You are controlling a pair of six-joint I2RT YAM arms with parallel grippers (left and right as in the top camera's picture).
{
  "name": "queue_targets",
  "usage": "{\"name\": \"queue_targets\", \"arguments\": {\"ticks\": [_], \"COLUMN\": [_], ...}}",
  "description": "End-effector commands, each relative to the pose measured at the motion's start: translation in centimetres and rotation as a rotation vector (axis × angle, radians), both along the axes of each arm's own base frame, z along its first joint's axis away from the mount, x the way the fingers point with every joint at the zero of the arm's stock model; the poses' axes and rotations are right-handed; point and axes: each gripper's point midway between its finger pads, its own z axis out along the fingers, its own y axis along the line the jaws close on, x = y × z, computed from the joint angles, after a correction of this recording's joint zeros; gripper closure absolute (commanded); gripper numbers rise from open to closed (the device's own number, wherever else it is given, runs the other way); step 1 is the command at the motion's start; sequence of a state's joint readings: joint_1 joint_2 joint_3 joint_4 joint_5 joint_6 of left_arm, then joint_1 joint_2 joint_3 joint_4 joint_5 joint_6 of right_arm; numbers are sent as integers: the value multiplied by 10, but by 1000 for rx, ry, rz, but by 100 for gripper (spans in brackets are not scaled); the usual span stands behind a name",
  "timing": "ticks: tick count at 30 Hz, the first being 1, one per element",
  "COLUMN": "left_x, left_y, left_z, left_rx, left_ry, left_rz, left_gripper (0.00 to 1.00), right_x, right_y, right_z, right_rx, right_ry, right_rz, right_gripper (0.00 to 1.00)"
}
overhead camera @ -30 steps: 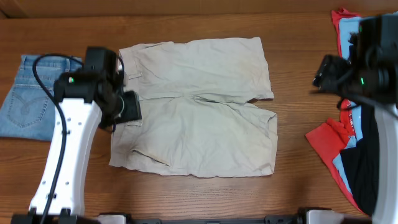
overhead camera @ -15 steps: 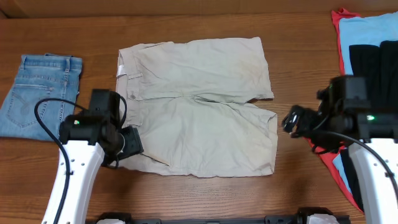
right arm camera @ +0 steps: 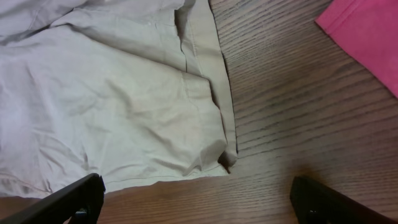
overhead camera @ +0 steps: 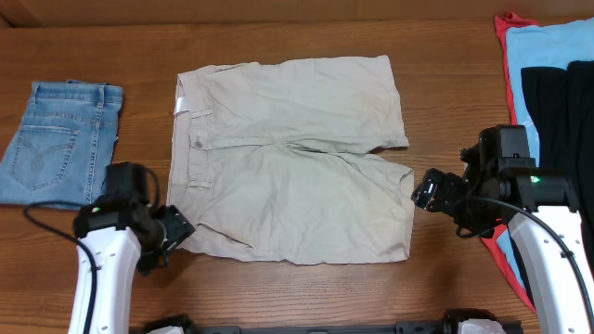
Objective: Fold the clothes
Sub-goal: 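Move both grippers to the shorts' bottom leg hems and grasp them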
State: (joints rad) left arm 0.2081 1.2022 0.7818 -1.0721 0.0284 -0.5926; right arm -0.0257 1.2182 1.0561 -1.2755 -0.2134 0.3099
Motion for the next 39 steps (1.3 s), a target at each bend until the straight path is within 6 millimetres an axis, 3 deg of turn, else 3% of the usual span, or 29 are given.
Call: {"name": "queue_targets", "arguments": {"ticks": [1, 13, 24, 29, 35, 39], "left_x": [-8, 10, 4, 9, 11, 16], "left_y": [13, 8, 6, 1, 1, 3], "left_z": [-11, -44, -75, -74, -73, -69], "left_rx": [2, -66, -54, -85, -86, -82], "left_ry": [-4, -125, -164, -190, -199, -213], "left_rz": [64, 33, 31, 25, 23, 22], "left_gripper": [23, 23, 33, 50, 82, 85], "right_x": [1, 1, 1, 2, -1, -3], "right_y": [1, 2, 3, 7, 7, 7], "right_z": [2, 2, 2, 4, 3, 2], "right_rx": [8, 16, 16, 40, 41, 41], "right_ry": [-16, -20, -20, -24, -12, -2], "right_rz": [3, 3, 3, 9, 9, 8], "right_gripper": [0, 0, 0, 0, 0, 0]}}
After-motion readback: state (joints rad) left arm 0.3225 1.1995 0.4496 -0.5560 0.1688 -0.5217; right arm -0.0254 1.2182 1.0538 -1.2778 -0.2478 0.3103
